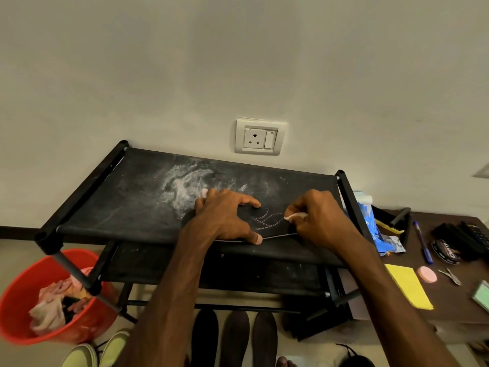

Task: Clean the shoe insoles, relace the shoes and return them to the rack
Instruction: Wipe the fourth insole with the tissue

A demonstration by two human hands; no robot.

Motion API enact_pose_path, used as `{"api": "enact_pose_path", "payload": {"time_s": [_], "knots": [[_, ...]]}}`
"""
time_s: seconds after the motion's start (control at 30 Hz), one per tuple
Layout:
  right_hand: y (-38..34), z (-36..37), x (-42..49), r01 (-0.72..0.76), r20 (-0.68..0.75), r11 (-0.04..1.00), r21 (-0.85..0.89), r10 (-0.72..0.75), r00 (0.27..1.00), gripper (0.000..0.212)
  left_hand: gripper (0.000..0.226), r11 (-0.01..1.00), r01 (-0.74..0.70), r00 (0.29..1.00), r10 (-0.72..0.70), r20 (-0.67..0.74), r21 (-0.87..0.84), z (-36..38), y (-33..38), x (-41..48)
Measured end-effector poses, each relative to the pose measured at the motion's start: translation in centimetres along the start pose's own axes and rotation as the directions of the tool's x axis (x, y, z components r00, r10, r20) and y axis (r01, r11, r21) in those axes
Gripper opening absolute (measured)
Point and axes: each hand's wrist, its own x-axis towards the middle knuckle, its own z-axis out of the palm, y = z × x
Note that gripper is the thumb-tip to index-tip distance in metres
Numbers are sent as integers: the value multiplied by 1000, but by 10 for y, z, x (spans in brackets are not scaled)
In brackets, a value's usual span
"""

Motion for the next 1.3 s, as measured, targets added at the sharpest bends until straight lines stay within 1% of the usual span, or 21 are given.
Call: {"api": "enact_pose_path", "payload": {"time_s": [0.07, 0.13, 0.2, 0.3, 0.37, 0.4, 0.47, 0.53, 0.6, 0.67, 0.73, 0.8, 0.83, 0.93, 1.0, 1.03, 1.13, 1.2, 1.3], "knots": [[-8, 1, -7, 92, 86, 996, 23, -93, 992, 18, 82, 1000, -3, 1000, 3, 3, 9, 0, 0, 0], [-9, 0, -8, 119, 101, 992, 51, -123, 987, 19, 82, 1000, -1, 1000, 1, 6, 10, 0, 0, 1], [-1, -1, -3, 65, 36, 995, 79, -68, 997, 19, 82, 1000, -4, 1000, 4, 6, 7, 0, 0, 1], [12, -4, 4, -74, -106, 990, 118, 86, 991, 20, 81, 1000, -7, 1000, 7, 3, -7, 0, -1, 0], [16, -4, 5, -85, -136, 992, 92, 97, 986, 20, 81, 1000, -8, 1000, 8, 4, -11, 0, -1, 0], [15, -3, 4, -66, -118, 996, 58, 73, 990, 19, 81, 1000, -8, 1000, 8, 4, -11, 0, -1, 1], [8, 0, 1, 16, -43, 1000, 2, -16, 999, 17, 81, 1000, -6, 1000, 6, 0, -5, 1, -2, 2], [0, 1, -2, 103, 38, 994, 31, -105, 994, 17, 82, 1000, -6, 1000, 6, -1, 3, 1, -2, 3], [-3, 0, -4, 135, 76, 988, 80, -141, 987, 14, 82, 1000, -7, 1000, 6, 2, 10, 1, -1, 3], [1, -2, -2, 113, 41, 990, 88, -117, 992, 11, 82, 1000, -9, 1000, 9, 0, 10, 1, -1, 4], [8, -4, 1, 46, -22, 995, 94, -44, 999, 9, 81, 1000, -7, 1000, 7, -3, 1, 1, -2, 3], [15, -5, 2, -4, -82, 995, 105, 13, 997, 10, 81, 1000, -6, 1000, 6, -8, -10, 2, -3, 4], [16, -4, 1, -9, -94, 994, 105, 19, 995, 11, 81, 1000, -5, 1000, 5, -8, -12, 2, -3, 4], [8, 2, -3, 49, -26, 996, 80, -47, 999, 12, 82, 1000, -1, 1000, 1, -4, -6, 3, -4, 5], [0, 3, -5, 113, 24, 988, 104, -117, 993, 14, 83, 1000, 0, 1000, 0, -5, -8, 3, -3, 5], [-2, 2, -5, 124, 43, 985, 117, -129, 991, 14, 83, 1000, 0, 1000, 0, -7, -7, 2, -4, 6], [0, -2, 2, 89, 48, 991, 102, -94, 994, 13, 82, 1000, -1, 1000, 1, 3, 2, 2, -4, 6], [6, -1, 8, 70, 14, 995, 71, -71, 997, 14, 82, 1000, -2, 1000, 2, 9, 7, 2, -4, 5], [14, 6, 19, 47, -140, 996, 74, -36, 989, 11, 81, 1000, -4, 1000, 4, 12, 12, 1, -2, 3]]}}
